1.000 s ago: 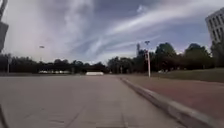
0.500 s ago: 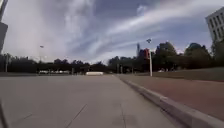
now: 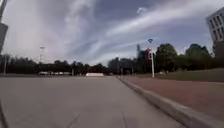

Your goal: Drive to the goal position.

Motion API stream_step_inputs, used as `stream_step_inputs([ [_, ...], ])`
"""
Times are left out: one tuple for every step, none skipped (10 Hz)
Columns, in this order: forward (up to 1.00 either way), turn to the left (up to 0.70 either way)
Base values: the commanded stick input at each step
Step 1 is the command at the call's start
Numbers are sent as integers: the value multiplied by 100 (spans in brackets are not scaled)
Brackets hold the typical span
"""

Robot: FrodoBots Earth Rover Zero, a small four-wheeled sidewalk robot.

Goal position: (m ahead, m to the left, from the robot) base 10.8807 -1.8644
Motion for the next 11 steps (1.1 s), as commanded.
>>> stream_step_inputs([
  [100, 0],
  [100, 0],
  [100, 0],
  [100, 0],
  [100, 0],
  [100, 0],
  [100, 0],
  [100, 0],
  [100, 0],
  [100, 0],
  [100, 0],
])
